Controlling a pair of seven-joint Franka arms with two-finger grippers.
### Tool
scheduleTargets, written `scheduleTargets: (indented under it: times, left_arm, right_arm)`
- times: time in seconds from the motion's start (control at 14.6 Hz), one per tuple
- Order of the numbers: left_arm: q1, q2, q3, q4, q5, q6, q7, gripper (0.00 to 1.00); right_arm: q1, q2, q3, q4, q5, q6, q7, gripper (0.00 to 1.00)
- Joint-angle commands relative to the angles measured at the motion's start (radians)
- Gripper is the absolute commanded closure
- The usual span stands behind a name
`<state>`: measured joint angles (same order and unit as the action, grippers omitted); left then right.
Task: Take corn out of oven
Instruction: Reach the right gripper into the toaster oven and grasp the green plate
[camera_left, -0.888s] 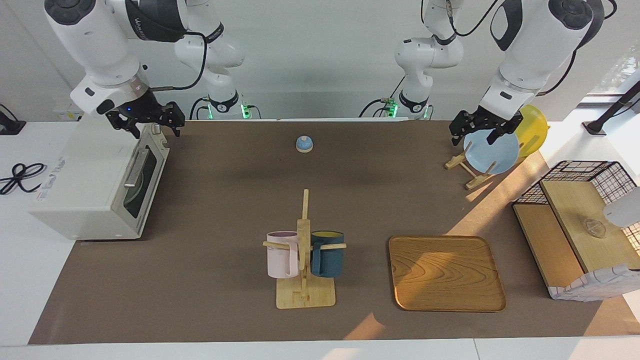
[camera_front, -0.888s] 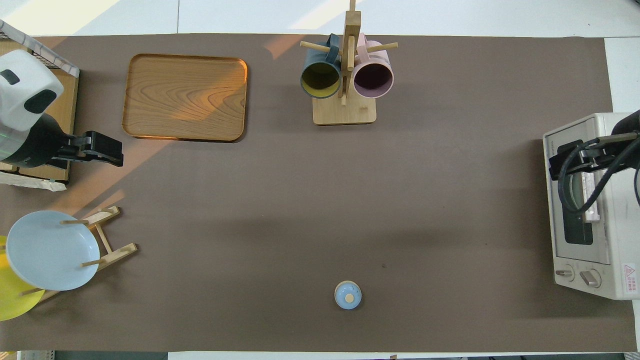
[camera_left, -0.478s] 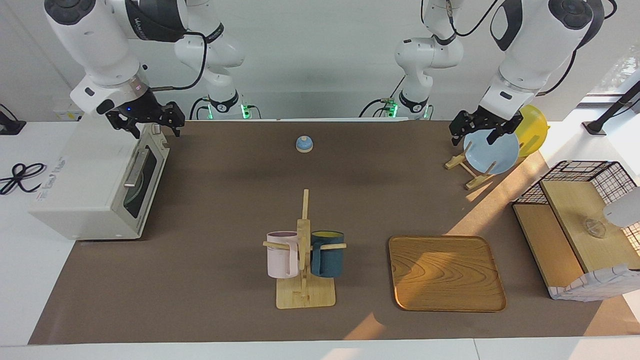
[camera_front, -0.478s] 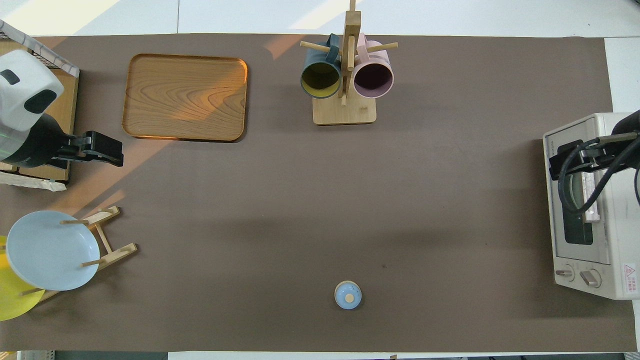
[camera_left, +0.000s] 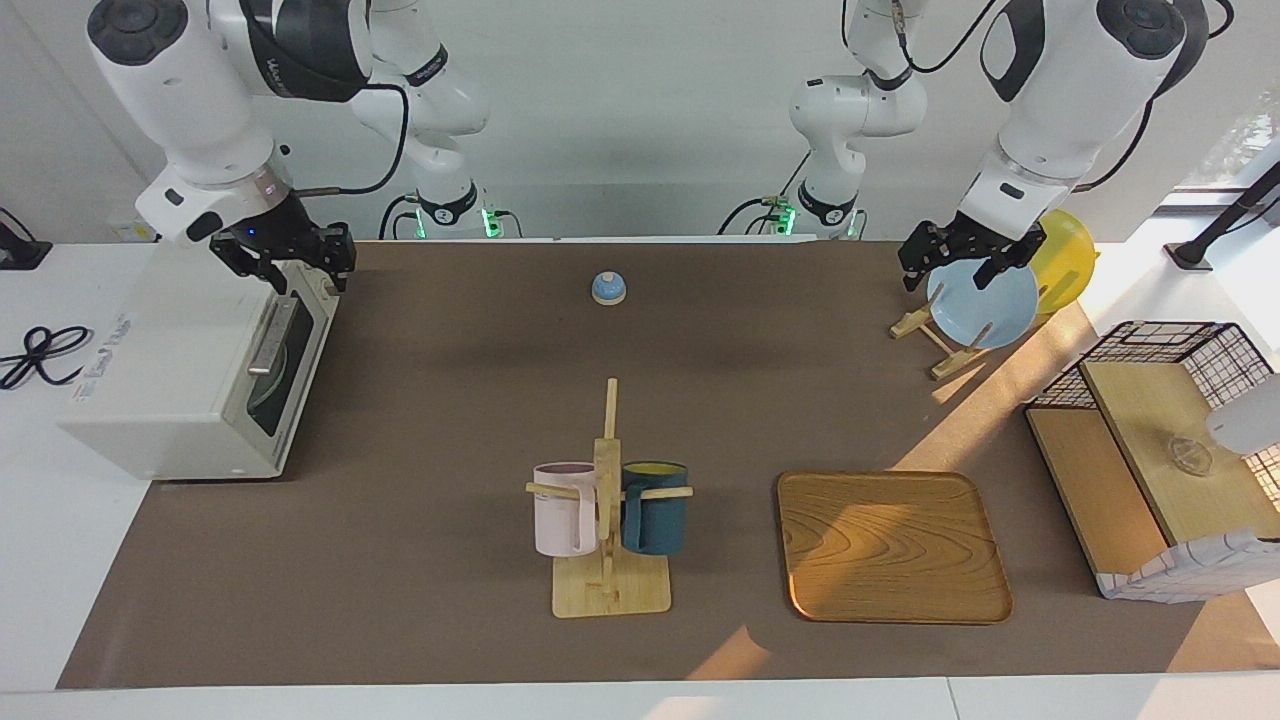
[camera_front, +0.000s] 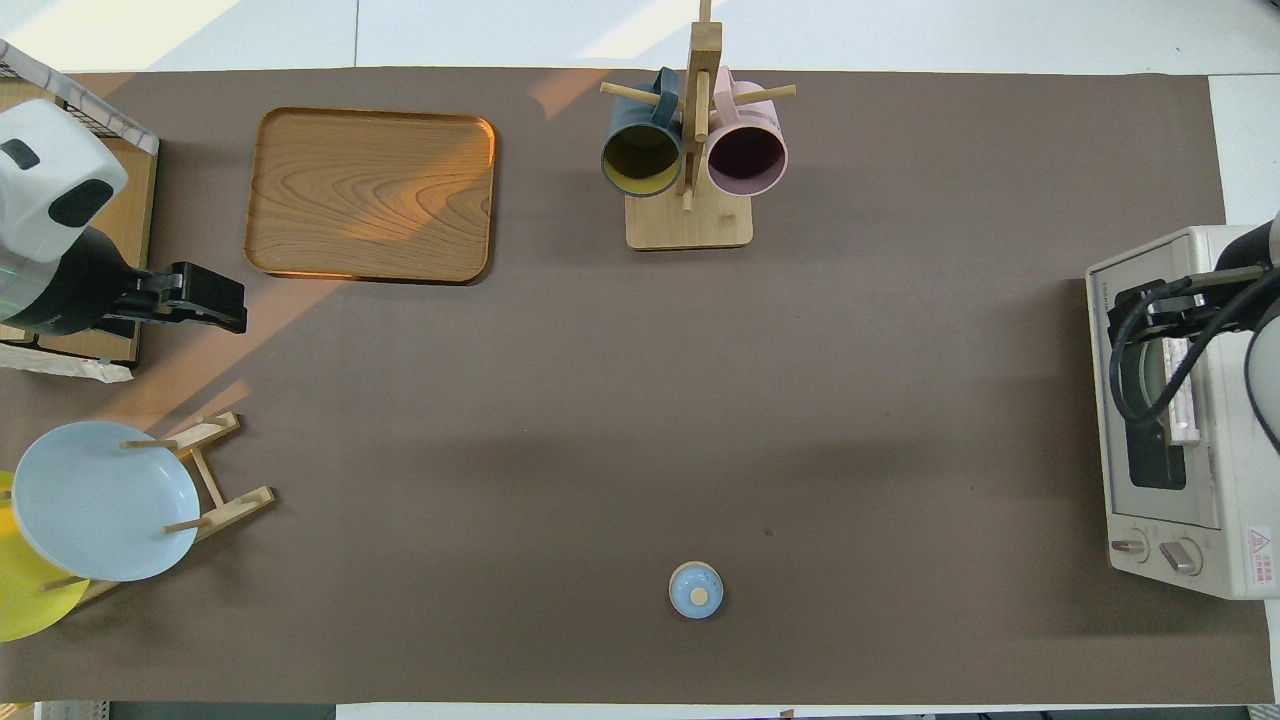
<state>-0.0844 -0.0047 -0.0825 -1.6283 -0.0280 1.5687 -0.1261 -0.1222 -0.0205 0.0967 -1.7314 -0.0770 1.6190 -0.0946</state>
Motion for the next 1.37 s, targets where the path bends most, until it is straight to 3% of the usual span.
scheduleTargets:
  times: [0.0,0.34,0.61,1.02,1.3]
  left_arm:
    - [0.014,-0.024,-0.01,-0.024,0.016,-0.003,0.006,0.0]
    - [0.014,-0.024,-0.01,-0.024,0.016,-0.001,0.005,0.0]
    - [0.014,-0.024,-0.01,-0.024,0.016,-0.001,0.005,0.0]
    - [0.014,-0.023,-0.01,-0.024,0.016,-0.001,0.005,0.0]
    - [0.014,-0.023,-0.01,-0.024,0.016,0.001,0.003,0.0]
  right_arm:
    - [-0.046,-0.104,0.005,-0.22,-0.041,0.159,-0.03,1.0]
    - [-0.094,-0.062,0.005,-0.27,-0.138,0.229,-0.043,1.0]
    - [-0.12,-0.062,0.003,-0.321,-0.145,0.286,-0.076,1.0]
    - [-0.116,-0.038,0.006,-0.369,-0.184,0.346,-0.082,1.0]
    - [-0.074,0.01,0.009,-0.402,-0.178,0.432,0.022,1.0]
